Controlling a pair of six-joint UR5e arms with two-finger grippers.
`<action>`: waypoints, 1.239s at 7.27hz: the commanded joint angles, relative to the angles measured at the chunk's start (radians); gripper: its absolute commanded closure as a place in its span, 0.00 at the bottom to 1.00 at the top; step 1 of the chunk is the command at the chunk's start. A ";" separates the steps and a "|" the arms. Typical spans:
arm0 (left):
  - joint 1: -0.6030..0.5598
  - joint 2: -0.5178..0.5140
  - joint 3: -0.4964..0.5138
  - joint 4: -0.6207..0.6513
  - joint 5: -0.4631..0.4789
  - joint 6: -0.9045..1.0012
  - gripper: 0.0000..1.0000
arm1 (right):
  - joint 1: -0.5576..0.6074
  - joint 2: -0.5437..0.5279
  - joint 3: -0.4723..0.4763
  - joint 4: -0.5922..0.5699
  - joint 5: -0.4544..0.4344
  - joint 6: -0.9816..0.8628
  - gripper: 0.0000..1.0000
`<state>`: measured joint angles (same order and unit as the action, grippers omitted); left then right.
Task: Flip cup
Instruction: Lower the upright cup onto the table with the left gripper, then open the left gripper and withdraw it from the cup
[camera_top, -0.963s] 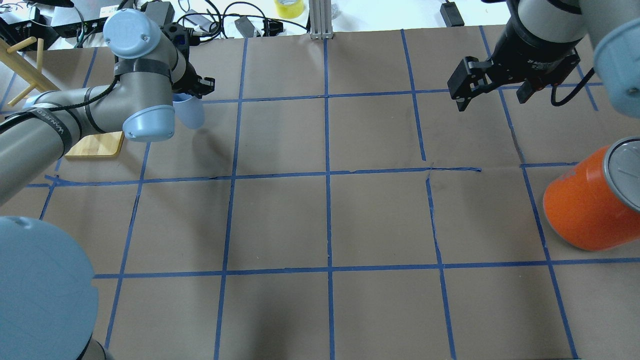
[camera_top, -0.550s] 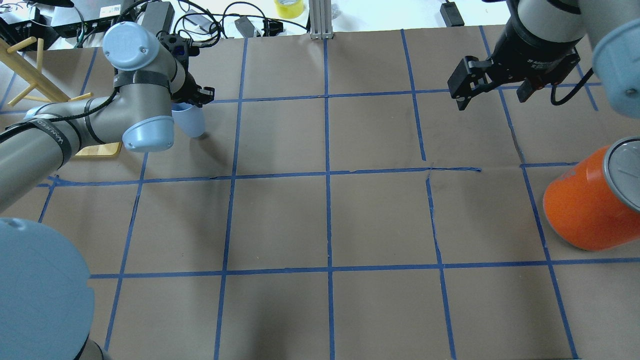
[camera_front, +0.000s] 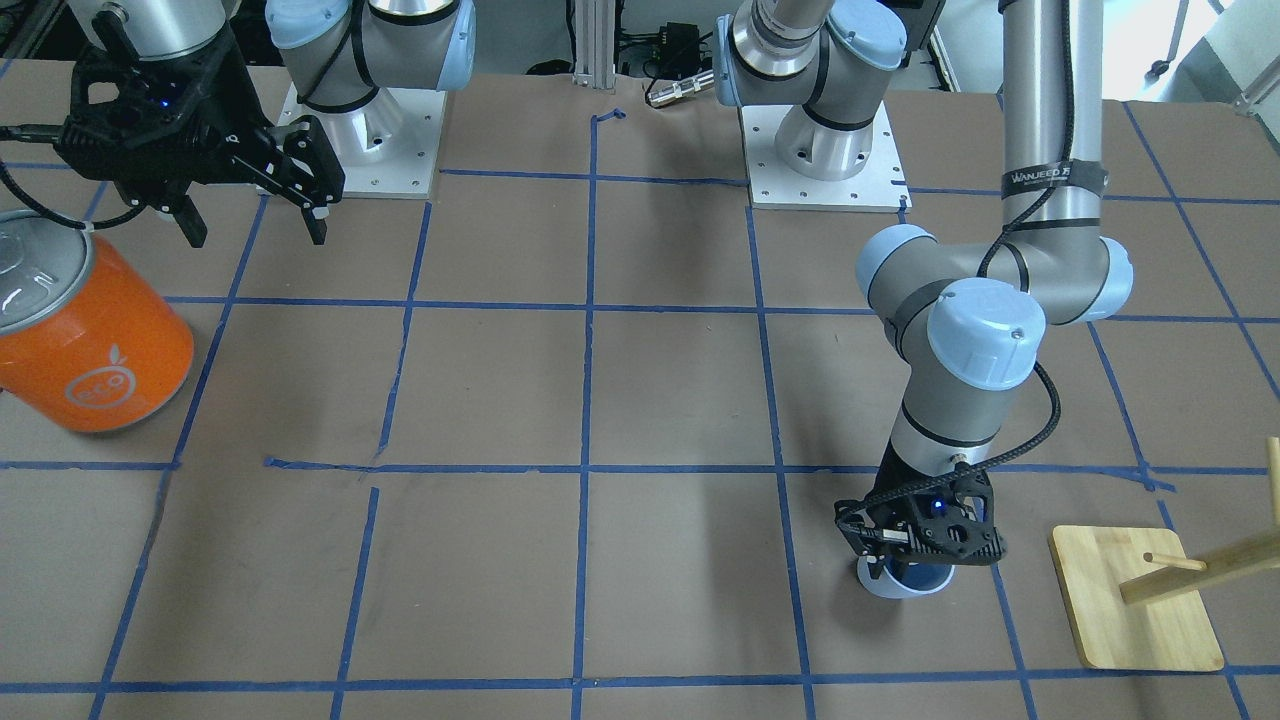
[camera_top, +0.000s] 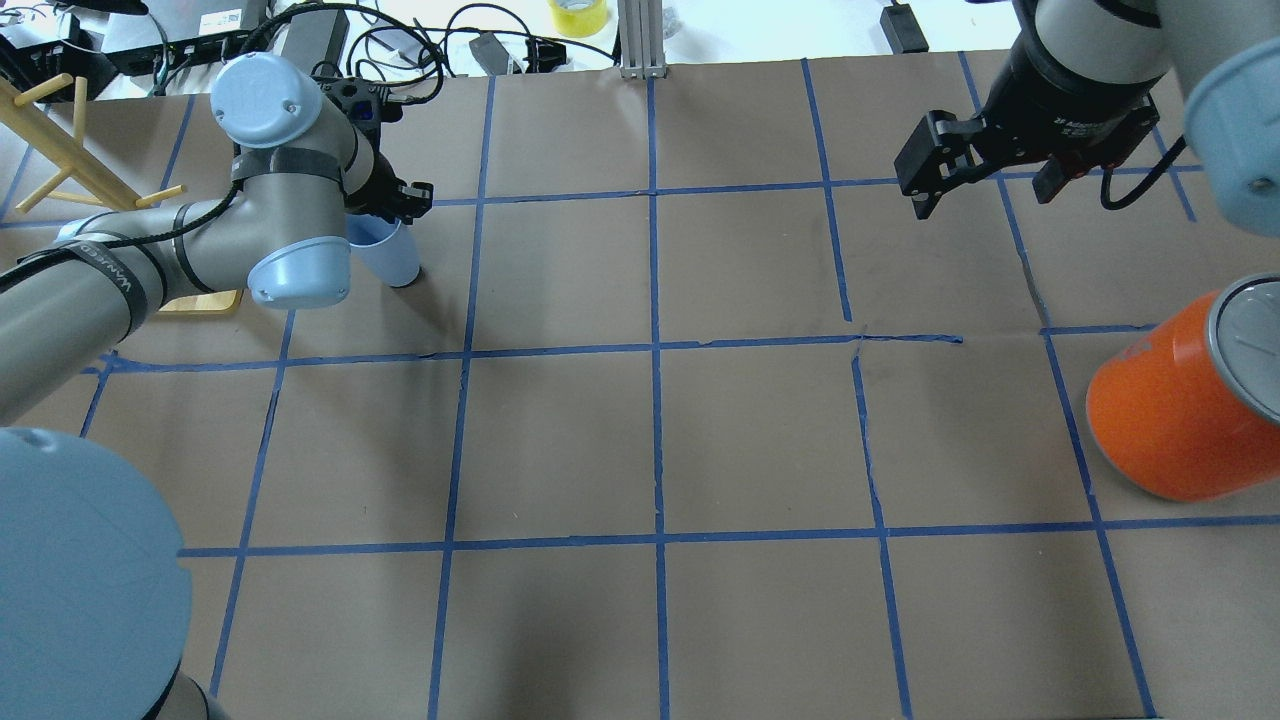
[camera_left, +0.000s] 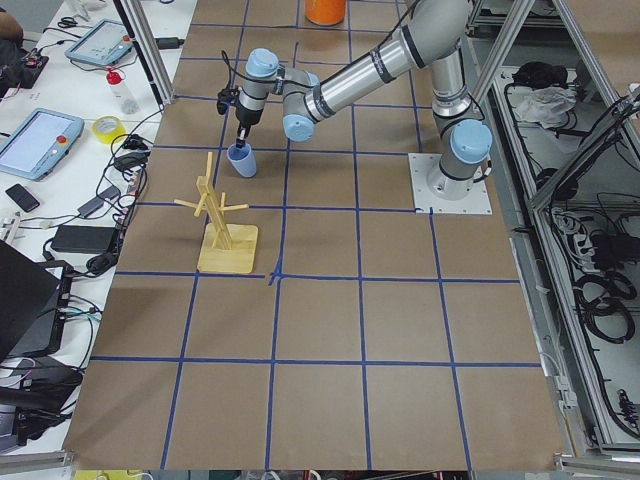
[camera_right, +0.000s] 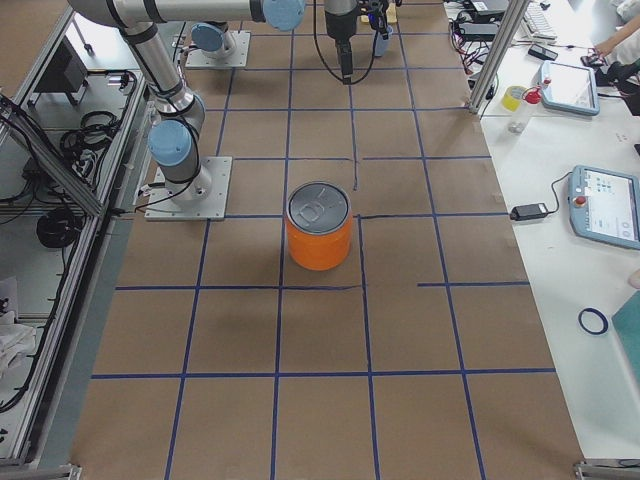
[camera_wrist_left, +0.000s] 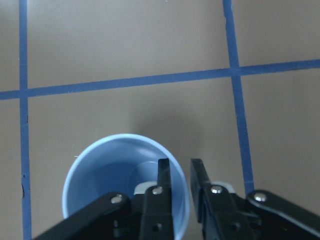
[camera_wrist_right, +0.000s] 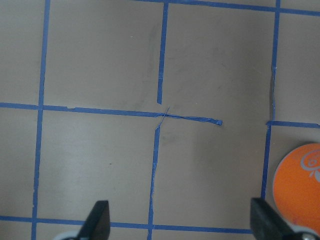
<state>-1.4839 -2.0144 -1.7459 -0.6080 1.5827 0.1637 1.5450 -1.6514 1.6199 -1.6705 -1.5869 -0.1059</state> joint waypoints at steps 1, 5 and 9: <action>-0.004 0.046 0.031 -0.129 0.003 -0.012 0.00 | 0.001 0.001 0.000 0.000 0.001 0.000 0.00; -0.006 0.247 0.201 -0.684 0.011 -0.111 0.00 | 0.001 0.001 0.000 0.002 -0.001 0.000 0.00; -0.015 0.425 0.217 -0.955 -0.004 -0.115 0.00 | 0.000 0.001 0.000 0.003 -0.001 0.000 0.00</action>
<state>-1.4910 -1.6377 -1.5234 -1.5025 1.5828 0.0569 1.5448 -1.6506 1.6199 -1.6680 -1.5868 -0.1059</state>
